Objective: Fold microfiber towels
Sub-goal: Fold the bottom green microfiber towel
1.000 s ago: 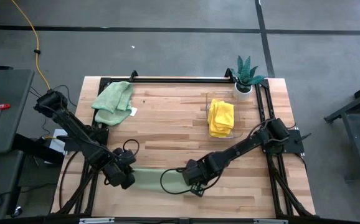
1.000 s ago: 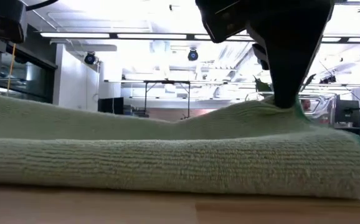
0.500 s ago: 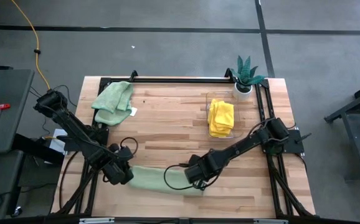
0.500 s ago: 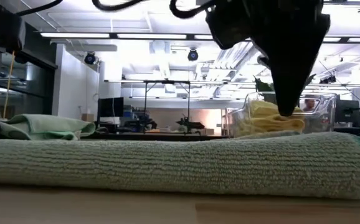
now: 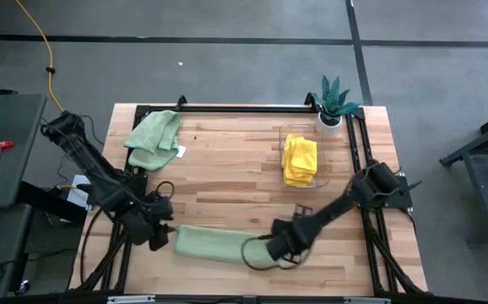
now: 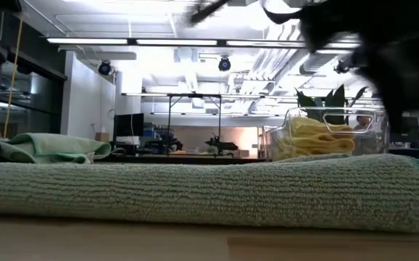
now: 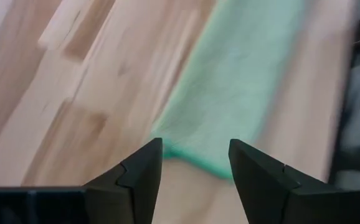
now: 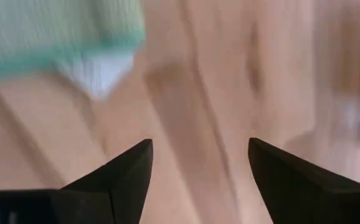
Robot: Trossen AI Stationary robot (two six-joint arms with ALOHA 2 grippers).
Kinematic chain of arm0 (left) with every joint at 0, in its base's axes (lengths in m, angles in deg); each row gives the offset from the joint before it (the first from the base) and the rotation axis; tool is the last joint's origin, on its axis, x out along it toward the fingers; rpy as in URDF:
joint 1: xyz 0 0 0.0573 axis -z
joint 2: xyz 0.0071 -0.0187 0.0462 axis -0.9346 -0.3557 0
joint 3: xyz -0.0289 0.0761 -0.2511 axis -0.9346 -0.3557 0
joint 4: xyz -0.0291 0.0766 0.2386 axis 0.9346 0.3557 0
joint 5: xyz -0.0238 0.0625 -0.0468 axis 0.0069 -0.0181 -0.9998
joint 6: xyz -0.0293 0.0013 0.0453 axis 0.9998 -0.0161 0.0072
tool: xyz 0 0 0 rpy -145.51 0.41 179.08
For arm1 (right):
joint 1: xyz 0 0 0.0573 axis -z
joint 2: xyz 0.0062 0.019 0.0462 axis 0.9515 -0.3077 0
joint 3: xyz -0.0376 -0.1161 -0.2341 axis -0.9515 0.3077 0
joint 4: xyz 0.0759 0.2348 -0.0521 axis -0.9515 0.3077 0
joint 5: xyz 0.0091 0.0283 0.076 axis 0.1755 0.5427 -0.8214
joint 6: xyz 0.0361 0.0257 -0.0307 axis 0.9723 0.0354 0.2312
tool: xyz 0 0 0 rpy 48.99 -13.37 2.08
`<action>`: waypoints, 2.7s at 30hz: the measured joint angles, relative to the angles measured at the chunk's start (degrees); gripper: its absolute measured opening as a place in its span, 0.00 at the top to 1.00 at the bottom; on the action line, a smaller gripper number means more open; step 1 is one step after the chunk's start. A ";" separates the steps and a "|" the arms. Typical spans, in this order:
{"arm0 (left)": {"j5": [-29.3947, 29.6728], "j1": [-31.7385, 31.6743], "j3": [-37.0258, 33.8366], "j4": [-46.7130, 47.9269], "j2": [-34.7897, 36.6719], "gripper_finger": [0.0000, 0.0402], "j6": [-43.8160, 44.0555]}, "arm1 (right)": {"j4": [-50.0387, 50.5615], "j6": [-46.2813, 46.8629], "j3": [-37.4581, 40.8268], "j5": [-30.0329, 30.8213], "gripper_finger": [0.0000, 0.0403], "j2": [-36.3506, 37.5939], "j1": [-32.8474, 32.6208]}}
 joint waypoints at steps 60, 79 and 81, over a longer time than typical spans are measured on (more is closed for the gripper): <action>-5.37 5.03 0.04 -23.67 -30.40 1.00 2.15 | -79.26 63.78 33.74 12.38 0.42 5.88 -4.35; -3.76 -0.29 -0.28 -19.54 -27.66 1.00 -11.74 | -54.70 59.28 33.78 14.19 0.98 20.19 -3.26; -4.47 -0.08 -0.28 -19.49 -27.64 1.00 -11.76 | -53.83 59.28 33.78 11.92 0.95 20.18 -3.61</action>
